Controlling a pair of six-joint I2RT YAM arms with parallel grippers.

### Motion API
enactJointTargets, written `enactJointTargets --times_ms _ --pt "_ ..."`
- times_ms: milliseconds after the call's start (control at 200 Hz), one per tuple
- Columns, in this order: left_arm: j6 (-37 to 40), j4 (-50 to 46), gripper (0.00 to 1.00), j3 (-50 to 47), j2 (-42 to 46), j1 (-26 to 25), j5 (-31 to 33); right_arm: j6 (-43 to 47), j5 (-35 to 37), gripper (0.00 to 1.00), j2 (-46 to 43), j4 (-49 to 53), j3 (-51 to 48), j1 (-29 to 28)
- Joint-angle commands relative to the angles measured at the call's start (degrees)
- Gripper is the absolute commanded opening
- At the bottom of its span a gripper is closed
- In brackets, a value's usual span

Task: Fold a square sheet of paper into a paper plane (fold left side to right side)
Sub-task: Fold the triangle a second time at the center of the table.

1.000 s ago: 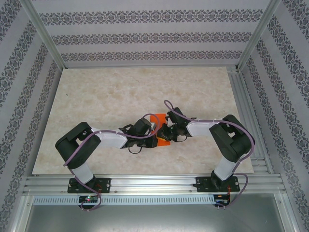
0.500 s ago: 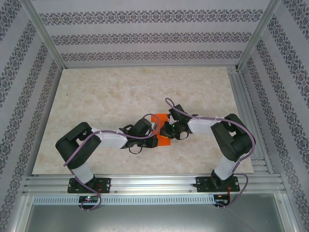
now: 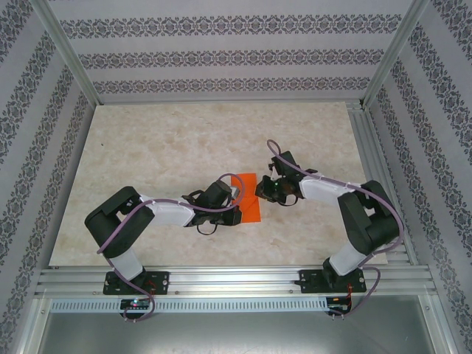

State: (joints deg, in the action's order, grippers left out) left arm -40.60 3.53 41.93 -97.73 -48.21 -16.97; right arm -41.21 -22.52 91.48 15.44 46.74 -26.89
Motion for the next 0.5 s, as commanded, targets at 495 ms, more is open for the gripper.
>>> enactJointTargets --times_ms 495 --pt "0.36 -5.59 0.09 -1.27 -0.41 -1.84 1.60 -3.78 2.95 0.14 9.38 -2.50 2.40 -7.13"
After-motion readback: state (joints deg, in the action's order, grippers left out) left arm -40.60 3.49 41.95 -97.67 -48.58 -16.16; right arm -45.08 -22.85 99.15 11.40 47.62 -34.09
